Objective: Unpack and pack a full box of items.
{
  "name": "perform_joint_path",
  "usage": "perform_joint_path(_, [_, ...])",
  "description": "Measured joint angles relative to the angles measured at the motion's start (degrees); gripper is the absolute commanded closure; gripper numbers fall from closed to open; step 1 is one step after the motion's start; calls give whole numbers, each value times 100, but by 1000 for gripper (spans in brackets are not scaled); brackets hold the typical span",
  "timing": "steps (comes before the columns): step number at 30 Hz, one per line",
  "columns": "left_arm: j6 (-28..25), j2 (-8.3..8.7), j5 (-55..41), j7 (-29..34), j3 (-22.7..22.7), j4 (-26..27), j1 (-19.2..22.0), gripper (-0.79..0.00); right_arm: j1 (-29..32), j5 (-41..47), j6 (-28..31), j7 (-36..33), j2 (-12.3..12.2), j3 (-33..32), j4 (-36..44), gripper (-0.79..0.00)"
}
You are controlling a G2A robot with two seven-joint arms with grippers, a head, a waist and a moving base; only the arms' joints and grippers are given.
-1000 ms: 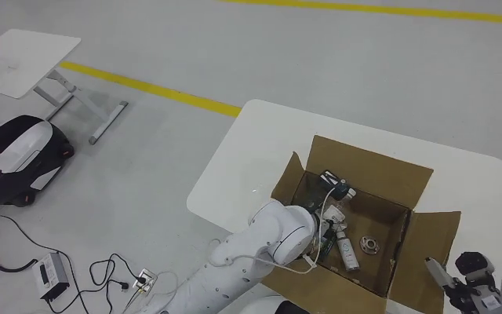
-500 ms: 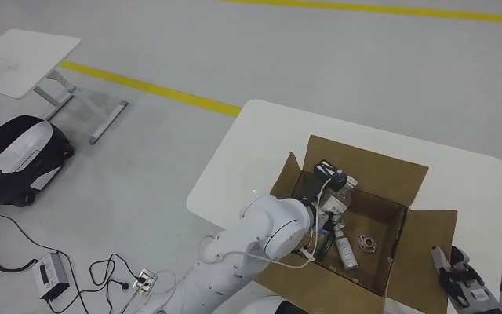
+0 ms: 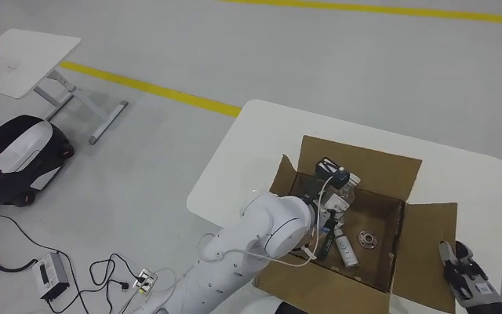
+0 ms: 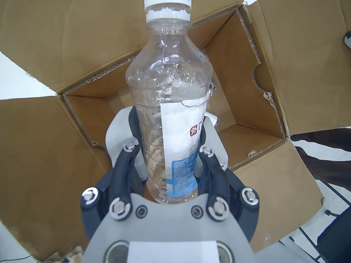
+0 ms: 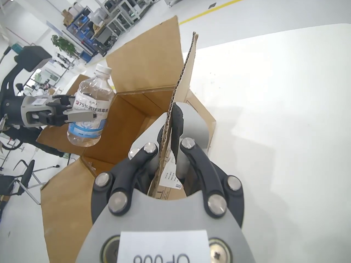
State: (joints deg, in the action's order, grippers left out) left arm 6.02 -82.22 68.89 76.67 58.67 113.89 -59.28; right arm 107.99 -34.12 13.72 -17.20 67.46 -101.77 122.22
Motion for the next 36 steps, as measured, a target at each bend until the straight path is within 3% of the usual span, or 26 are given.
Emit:
perform_joint_path(8, [-47,5,-82,-33,55,110,58,0,-266,331,-603,95,24,-87,-118,0])
perform_joint_path(15, [-64,17,-149,-49,145,320,82,0,-419,433,-766,-78,15,-230,-267,0])
perform_joint_path(16, [-67,20,-153,-42,163,353,79,0,-427,446,-757,-90,13,-249,-272,-86])
perform_joint_path(18, [-73,27,-166,-10,204,422,74,0,-439,467,-738,-109,11,-283,-275,-391])
perform_joint_path(19, [-78,33,-180,16,239,471,73,0,-448,469,-706,-126,9,-302,-270,-723])
perform_joint_path(20, [-87,38,-178,37,267,507,74,0,-457,449,-663,-137,6,-318,-258,-785])
perform_joint_path(30, [-152,115,141,417,600,968,15,0,-210,91,-368,233,7,-614,104,-785])
perform_joint_path(36, [-124,192,490,782,1091,1360,-147,0,221,41,-91,776,41,-1045,409,-785])
